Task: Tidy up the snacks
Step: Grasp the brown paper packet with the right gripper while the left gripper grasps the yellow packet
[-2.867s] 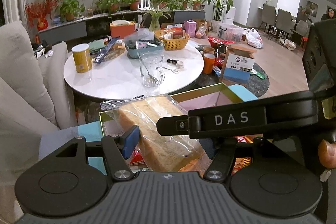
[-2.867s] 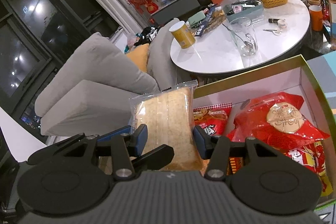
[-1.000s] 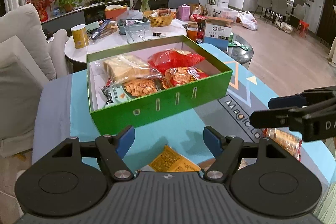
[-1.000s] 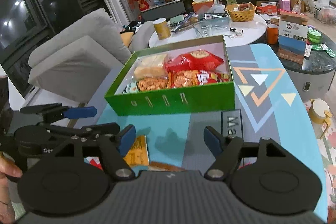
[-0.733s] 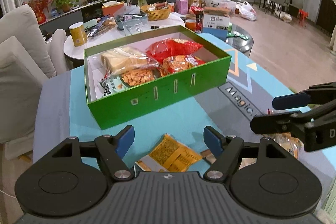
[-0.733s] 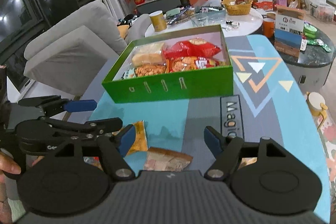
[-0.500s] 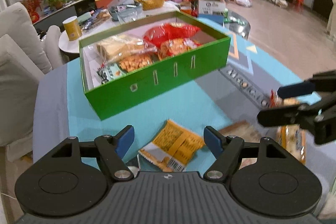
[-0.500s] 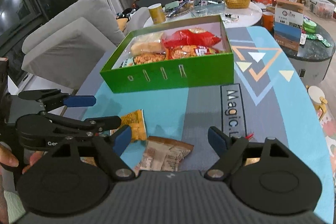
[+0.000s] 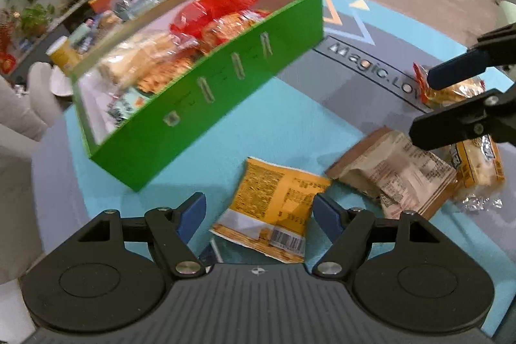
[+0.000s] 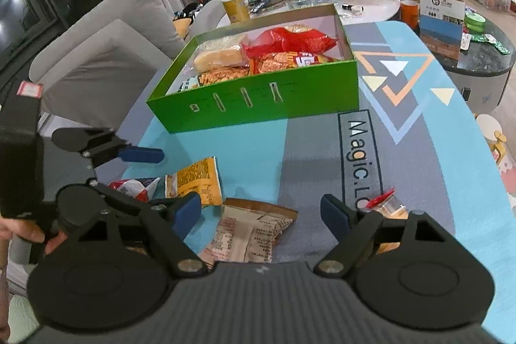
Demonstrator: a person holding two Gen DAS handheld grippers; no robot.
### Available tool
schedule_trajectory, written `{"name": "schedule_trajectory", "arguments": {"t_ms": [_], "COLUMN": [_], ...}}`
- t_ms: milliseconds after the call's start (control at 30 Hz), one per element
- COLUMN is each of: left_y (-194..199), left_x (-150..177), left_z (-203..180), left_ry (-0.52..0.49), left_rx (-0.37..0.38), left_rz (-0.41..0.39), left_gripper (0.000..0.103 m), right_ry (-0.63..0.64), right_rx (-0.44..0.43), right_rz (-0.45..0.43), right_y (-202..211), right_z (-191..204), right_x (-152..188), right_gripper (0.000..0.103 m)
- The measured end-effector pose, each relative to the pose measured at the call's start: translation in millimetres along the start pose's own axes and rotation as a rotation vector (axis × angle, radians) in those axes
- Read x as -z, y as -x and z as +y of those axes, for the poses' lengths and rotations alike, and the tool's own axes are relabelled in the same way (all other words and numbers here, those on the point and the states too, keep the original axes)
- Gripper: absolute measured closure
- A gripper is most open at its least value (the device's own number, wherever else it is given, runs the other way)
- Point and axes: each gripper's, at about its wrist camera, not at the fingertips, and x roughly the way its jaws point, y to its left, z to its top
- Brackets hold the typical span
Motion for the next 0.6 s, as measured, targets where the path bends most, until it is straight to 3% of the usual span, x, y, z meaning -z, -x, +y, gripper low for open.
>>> {"name": "schedule_trajectory", "arguments": {"t_ms": [233,333,433,600], "left_y": [-14,-15,-12,6], "left_x": [-2,-1,1,6], "left_z": [0,8,12,14], "left_ry": [0.031,0.110,0.168,0.230], "left_rx": [0.024,0.060,0.026,-0.045], "left_rz": [0.013,0.013,-0.002,-0.050], "left_gripper": [0.029,0.039,0.050,0.052], "right_ry": [0.015,0.030,0.037,0.063], "right_rx": [0.013,0.017,0.022,0.051], "right_rz": [0.039,0.055,0.066,0.084], "right_y": [-11,-15,-18,-24], "right_z": [7,12,15,20], "right_x": [2,4,6,8], "right_gripper": [0.050,0.050,0.050,0.050]}}
